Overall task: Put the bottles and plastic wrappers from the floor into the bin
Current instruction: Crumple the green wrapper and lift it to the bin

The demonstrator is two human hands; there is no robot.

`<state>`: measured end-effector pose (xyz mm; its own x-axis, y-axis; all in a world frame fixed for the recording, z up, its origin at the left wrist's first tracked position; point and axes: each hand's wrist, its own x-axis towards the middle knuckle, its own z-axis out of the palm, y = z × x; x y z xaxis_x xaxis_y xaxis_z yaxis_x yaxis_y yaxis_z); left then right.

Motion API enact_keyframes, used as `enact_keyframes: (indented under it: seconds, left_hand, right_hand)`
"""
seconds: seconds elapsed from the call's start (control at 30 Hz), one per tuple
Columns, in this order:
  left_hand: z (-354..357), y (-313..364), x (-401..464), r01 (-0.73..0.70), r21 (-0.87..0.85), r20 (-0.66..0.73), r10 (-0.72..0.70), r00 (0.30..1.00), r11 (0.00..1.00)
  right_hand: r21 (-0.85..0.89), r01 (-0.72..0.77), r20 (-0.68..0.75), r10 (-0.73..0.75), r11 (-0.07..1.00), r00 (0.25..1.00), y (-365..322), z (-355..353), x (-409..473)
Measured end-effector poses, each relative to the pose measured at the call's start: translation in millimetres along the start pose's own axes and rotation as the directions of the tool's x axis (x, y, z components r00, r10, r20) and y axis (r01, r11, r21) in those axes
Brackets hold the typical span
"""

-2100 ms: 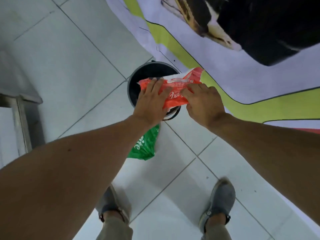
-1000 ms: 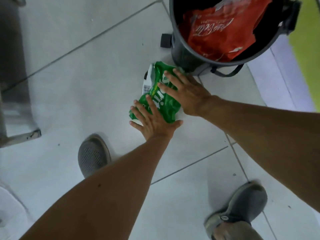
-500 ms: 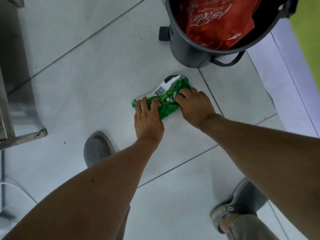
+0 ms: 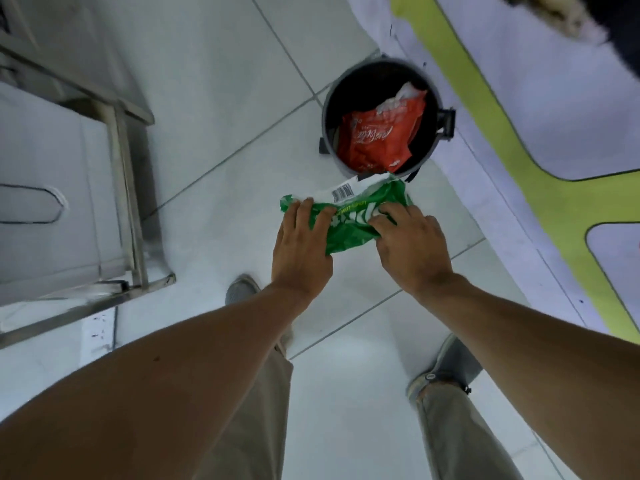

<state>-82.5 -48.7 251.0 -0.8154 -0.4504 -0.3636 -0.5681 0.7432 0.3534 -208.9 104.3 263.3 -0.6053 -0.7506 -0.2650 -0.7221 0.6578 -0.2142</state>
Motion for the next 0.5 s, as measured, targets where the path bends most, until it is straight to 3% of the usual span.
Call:
enact_keyframes:
  seconds: [0.17, 0.33, 0.4, 0.5]
  left_hand:
    - [-41.3, 25.1, 88.4, -0.128, 0.005, -0.025, 0.128, 0.991, 0.992]
    - [-39.5, 64.7, 161.9, -0.203, 0.082, 0.044, 0.2, 0.979, 0.976]
    - [-41.7, 76.9, 178.0, -0.187, 0.093, 0.055, 0.182, 0.982, 0.978]
    - [-15.9, 58.7, 190.2, -0.168, 0.116, 0.093, 0.158, 0.983, 0.979]
  right_hand:
    - [0.015, 0.002, -0.176, 0.001, 1.0, 0.984, 35.0, -52.4, 55.2]
    - [-0.118, -0.083, -0.278, 0.047, 0.99, 0.96, 70.3, -72.1, 102.4]
    - [-0.163, -0.129, -0.256, 0.084, 0.978, 0.963, 74.1, -72.5, 120.1]
    - [-0.231, -0.123, -0.108, 0.1, 0.965, 0.989, 60.7, -35.5, 147.4]
